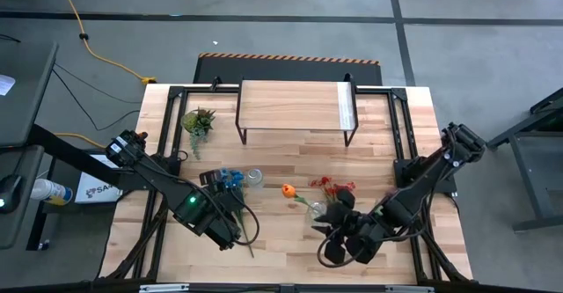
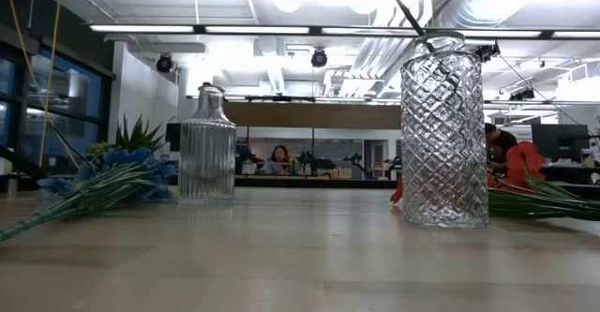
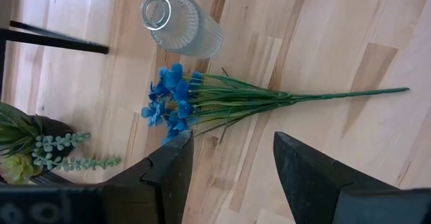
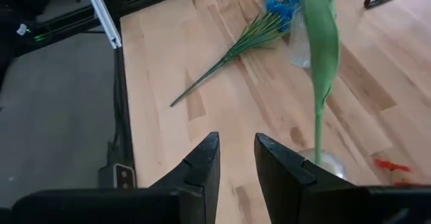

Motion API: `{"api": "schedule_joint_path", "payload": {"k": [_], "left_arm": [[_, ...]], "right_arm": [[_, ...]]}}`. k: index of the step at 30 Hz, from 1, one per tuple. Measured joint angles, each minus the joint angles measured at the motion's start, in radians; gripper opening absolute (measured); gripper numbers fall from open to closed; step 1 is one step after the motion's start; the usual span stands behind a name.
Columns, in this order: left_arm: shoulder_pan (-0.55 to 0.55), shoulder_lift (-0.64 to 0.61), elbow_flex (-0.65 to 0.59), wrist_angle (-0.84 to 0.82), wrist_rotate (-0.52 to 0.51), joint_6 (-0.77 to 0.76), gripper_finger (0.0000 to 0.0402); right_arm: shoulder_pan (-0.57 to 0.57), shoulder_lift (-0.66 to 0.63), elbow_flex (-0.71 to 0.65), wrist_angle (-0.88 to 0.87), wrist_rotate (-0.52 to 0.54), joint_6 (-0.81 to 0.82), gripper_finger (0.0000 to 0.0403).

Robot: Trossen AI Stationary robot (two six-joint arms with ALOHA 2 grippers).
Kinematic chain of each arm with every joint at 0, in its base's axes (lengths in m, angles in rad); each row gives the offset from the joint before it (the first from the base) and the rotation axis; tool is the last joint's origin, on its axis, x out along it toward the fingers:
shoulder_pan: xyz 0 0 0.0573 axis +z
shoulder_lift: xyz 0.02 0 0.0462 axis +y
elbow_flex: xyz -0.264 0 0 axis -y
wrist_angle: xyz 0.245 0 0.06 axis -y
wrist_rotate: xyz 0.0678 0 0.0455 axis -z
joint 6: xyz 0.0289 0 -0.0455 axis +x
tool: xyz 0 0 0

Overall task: Pick and place flowers into a vace then onto a shelf
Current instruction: Put the blue flowers into the right transparent vase

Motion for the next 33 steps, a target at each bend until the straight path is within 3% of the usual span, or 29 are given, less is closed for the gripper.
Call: {"api": "schedule_joint_path", "payload": {"k": [7,12,17,21,26,33], "left_arm": [[0.000,0.000,0.000,0.000,0.049,-0.011,0.0237],[-0.012,0.000,0.000,0.000,0.143,-0.060,0.0237],[-0.079,0.000,0.000,0.000,0.150,-0.163,0.0237],[-0.145,0.000,0.000,0.000,0.148,-0.339,0.0237],[-0.219,0.000,0.000,0.017,0.133,-0.677,0.0237],[-0.240,0.004,0.001,0.167,-0.025,-1.135,0.0237]], "right_arm": [[0.043,0.000,0.000,0.120,-0.023,0.012,0.0083],[0.071,0.000,0.000,0.326,-0.016,-0.097,0.0083],[0.088,0.000,0.000,0.540,0.025,-0.287,0.0083],[0.093,0.000,0.000,0.704,0.112,-0.537,0.0083],[0.085,0.000,0.000,0.928,0.252,-0.977,0.0083],[0.085,-0.001,0.000,1.231,0.529,-1.624,0.0083]]}}
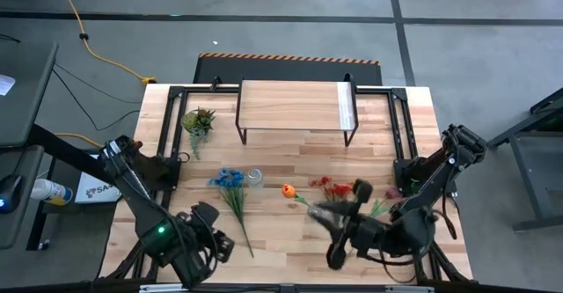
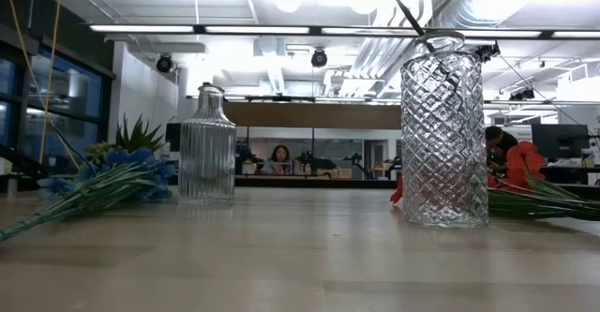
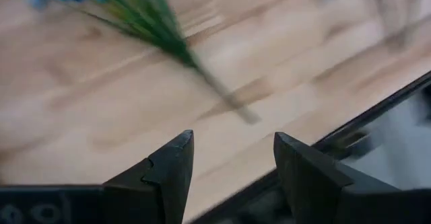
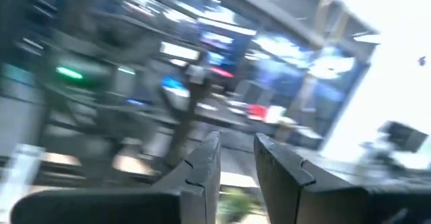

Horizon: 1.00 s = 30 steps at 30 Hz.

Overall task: Pick and place flowers into a vace then onto a shelf
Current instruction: Put the blue flowers into the right transparent vase

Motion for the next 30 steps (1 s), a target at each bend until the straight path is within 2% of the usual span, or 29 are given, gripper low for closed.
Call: {"api": "schedule_joint_path", "payload": {"k": [2,4,10,13,18,23,30], "left_arm": [[0.020,0.017,0.000,0.041,-0.027,-0.070,0.0237],[0.047,0.044,0.000,0.062,-0.006,-0.129,0.0237],[0.138,0.160,0.000,0.098,0.150,-0.218,0.0237],[0.170,0.199,-0.001,0.106,0.195,-0.242,0.0237],[0.206,0.252,-0.001,0.127,0.192,-0.277,0.0237],[0.217,0.305,-0.001,0.132,0.187,-0.310,0.0236],[0.222,0.356,-0.001,0.114,0.239,-0.343,0.0236]], "right_arm": [[0.000,0.000,0.000,0.075,0.073,-0.138,0.0083],[0.000,-0.002,0.000,0.132,0.126,-0.261,0.0083],[0.000,-0.002,0.000,0.202,0.192,-0.479,0.0083],[0.000,-0.002,0.000,0.205,0.191,-0.526,0.0083],[0.003,-0.017,0.000,0.206,0.192,-0.549,0.0083],[0.022,-0.061,0.000,0.201,0.197,-0.551,0.0083],[0.055,-0.110,0.000,0.184,0.216,-0.549,0.0083]]}}
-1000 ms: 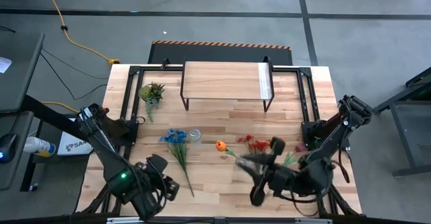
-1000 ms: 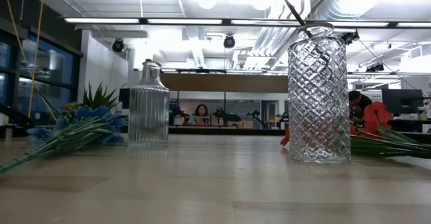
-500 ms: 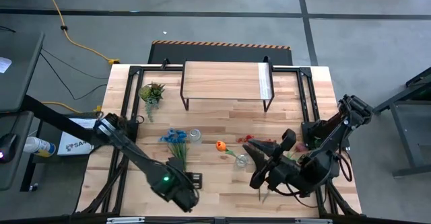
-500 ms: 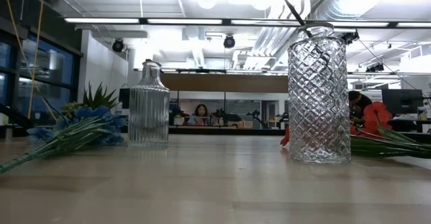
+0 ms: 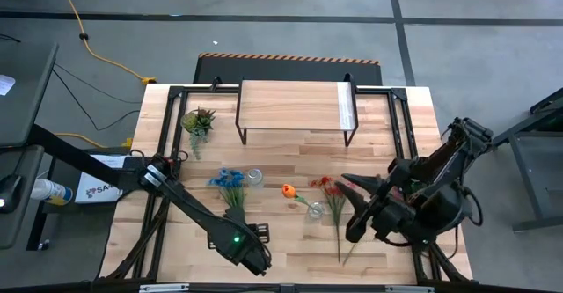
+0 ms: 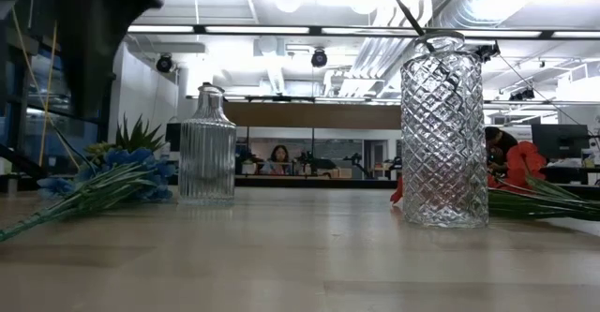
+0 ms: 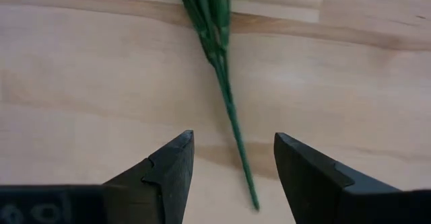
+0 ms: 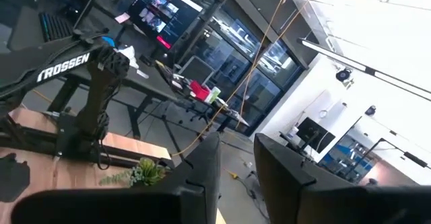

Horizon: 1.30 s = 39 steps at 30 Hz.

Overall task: Pick and place flowers into a vace then onto a shelf
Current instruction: Put the blue flowers into the right transparent vase

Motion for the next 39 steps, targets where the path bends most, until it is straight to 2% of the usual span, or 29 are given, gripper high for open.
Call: {"api": "schedule_joint_path", "payload": {"k": [16,25,29,33,39], "left_arm": [[0.036,0.066,-0.002,-0.113,-0.054,-0.014,0.0236],[0.046,0.107,-0.009,-0.059,-0.049,0.000,0.0236],[0.046,0.111,-0.075,0.006,0.010,-0.004,0.0236],[0.045,0.100,-0.139,0.109,0.005,-0.016,0.0236],[0.045,0.102,-0.145,0.114,0.001,-0.020,0.0236]], "right_arm": [[0.019,-0.004,0.000,-0.137,0.026,0.076,0.0083],[0.019,-0.004,0.000,-0.155,0.029,0.080,0.0083],[0.019,-0.004,0.000,-0.158,0.030,0.081,0.0083],[0.019,-0.004,0.000,-0.160,0.031,0.082,0.0083],[0.019,-0.004,0.000,-0.165,0.028,0.081,0.0083]]}}
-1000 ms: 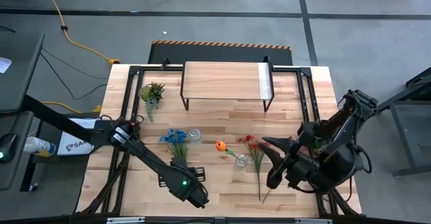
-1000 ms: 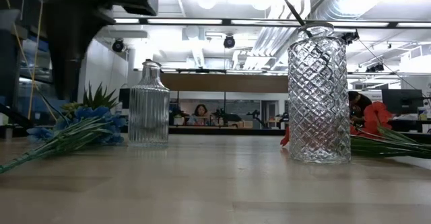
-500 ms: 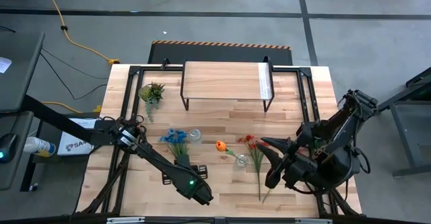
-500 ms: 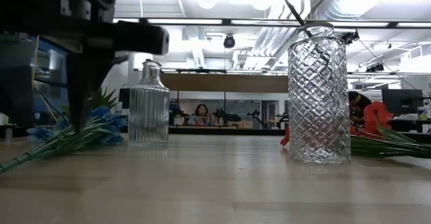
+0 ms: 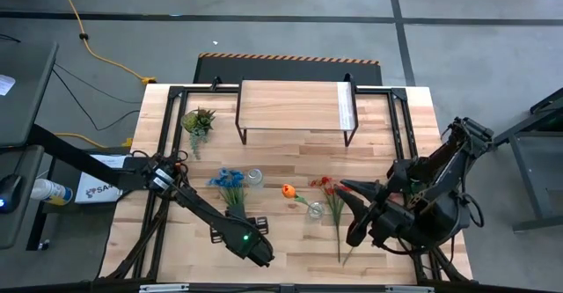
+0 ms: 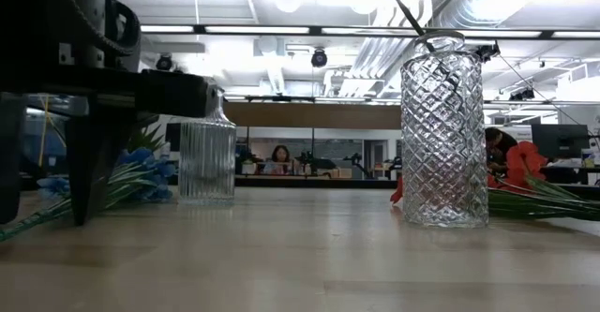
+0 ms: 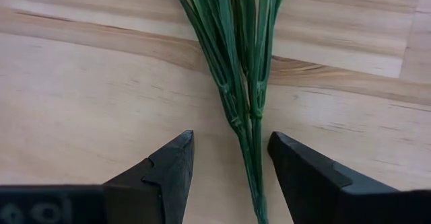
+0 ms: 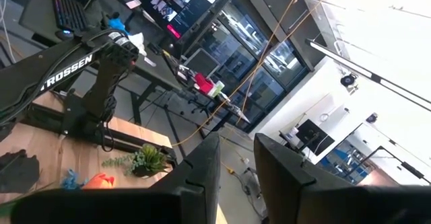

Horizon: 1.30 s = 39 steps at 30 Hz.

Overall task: Pick and place flowers into a vace then onto a shelf
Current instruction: Put the blue flowers into the right transparent vase

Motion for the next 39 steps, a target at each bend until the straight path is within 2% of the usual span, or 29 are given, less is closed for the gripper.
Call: {"api": "schedule_joint_path", "payload": {"k": [3,5,15,28,34,39], "left_arm": [[0.006,0.001,0.000,0.002,0.005,0.009,0.0228],[0.012,0.001,0.000,0.010,0.000,0.020,0.0208],[0.020,0.003,0.001,0.024,-0.009,0.047,0.0040],[0.010,0.000,0.001,0.029,0.032,0.023,0.0036],[-0.006,0.005,0.044,-0.022,0.028,0.006,0.0036],[-0.031,0.010,0.105,-0.104,0.110,0.004,0.0036]], "right_arm": [[0.000,0.000,0.000,-0.003,0.000,0.000,0.0083],[0.000,0.000,0.000,-0.006,0.000,0.002,0.0083],[0.000,0.000,0.000,-0.009,0.000,0.000,0.0083],[0.000,0.000,0.000,-0.011,0.002,-0.001,0.0083],[0.000,0.000,0.000,-0.011,0.004,-0.001,0.0083],[0.000,0.001,0.000,-0.019,0.007,-0.002,0.0083]]}}
